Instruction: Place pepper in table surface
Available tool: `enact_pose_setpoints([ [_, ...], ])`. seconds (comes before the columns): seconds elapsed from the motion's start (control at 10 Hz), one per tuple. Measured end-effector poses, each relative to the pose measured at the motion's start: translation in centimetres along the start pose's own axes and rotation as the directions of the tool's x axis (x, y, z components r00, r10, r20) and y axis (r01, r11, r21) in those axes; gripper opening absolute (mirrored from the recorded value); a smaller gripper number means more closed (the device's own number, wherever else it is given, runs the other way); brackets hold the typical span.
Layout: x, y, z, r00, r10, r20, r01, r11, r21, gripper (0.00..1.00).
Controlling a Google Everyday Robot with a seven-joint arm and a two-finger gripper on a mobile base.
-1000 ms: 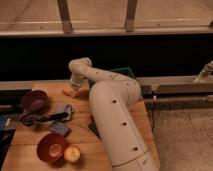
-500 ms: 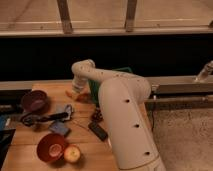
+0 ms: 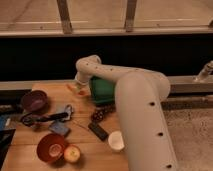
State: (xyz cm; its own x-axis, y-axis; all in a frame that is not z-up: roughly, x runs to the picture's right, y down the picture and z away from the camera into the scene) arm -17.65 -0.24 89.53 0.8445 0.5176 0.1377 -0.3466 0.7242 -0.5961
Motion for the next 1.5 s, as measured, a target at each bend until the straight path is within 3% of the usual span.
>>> enact_pose_setpoints([
  [0.2,-0.8,-1.1,-4.0,0.999,0.01,0.048,-0.013,0.997,0.076,0.0],
  [0.5,-2.0,-2.3,-8.3,0.995,-0.001,0.103,-0.014,0.988,0.151,0.0],
  [0.8,-2.5,-2.6,-8.9,0.988,-0.019,0.155,-0.01,0.983,0.181,0.0],
  [1.1,-2.1,-2.1,-7.0,0.986,-0.005,0.165,-0.019,0.99,0.141,0.0],
  [1.3,-1.1,-1.7,-4.1,0.984,0.017,0.175,-0.033,0.995,0.09,0.0],
  [1.5,-0.6,-0.8,-0.2,0.982,0.045,0.185,-0.049,0.999,0.016,0.0],
])
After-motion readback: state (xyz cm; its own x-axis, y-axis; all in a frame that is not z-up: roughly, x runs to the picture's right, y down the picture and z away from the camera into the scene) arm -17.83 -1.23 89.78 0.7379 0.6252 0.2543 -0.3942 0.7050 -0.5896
